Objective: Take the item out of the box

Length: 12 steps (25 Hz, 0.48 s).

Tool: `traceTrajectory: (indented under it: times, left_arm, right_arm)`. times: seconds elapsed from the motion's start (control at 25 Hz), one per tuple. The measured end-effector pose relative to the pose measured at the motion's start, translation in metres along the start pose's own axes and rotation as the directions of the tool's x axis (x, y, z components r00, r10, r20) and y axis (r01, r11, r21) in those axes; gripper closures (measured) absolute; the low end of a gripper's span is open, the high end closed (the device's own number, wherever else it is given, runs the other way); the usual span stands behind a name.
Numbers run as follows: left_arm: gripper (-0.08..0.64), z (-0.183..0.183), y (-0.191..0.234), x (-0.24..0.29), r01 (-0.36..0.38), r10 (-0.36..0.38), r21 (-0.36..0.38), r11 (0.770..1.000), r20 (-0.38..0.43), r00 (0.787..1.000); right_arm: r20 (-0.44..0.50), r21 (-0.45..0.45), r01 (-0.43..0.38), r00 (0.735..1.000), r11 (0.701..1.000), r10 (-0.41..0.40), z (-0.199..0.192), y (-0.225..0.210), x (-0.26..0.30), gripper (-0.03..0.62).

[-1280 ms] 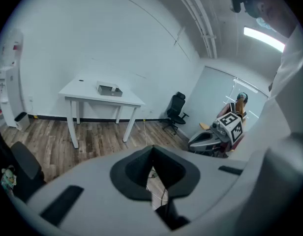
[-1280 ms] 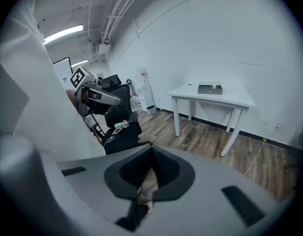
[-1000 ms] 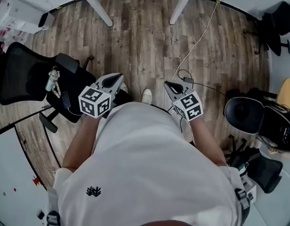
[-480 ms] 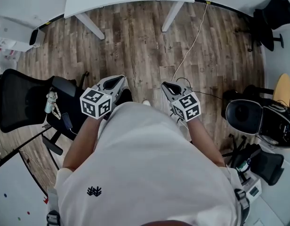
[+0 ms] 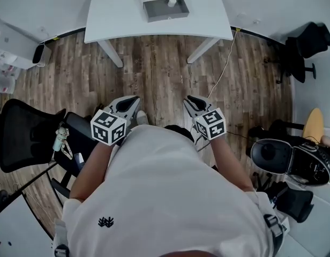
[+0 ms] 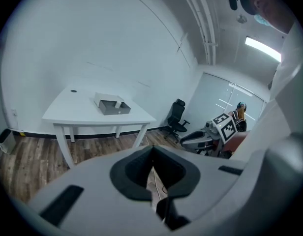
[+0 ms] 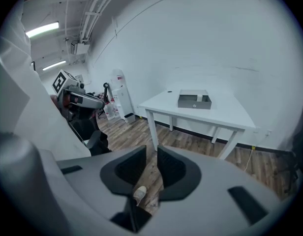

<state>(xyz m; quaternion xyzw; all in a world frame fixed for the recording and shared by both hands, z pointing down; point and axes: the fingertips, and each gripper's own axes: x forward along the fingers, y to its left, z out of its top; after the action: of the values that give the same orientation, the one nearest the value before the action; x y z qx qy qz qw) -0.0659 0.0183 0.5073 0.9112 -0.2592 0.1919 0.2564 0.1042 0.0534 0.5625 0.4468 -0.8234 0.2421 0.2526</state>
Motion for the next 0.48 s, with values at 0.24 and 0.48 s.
traceTrajectory:
  times: [0.24,0.48]
  left_arm:
    - [0.552,0.013,0.053,-0.006,-0.035,0.035,-0.011,0.999,-0.012,0.999]
    - [0.552,0.030,0.084,0.001,-0.072,0.074,-0.061,0.996,0.026,0.997]
  right_arm:
    - [0.001,-0.016,0.019,1.000,1.000,-0.019,0.053,-0.031,0.047,0.508]
    - [0.014,-0.055,0.025,1.000,0.998,-0.024,0.102,-0.074,0.091,0.490]
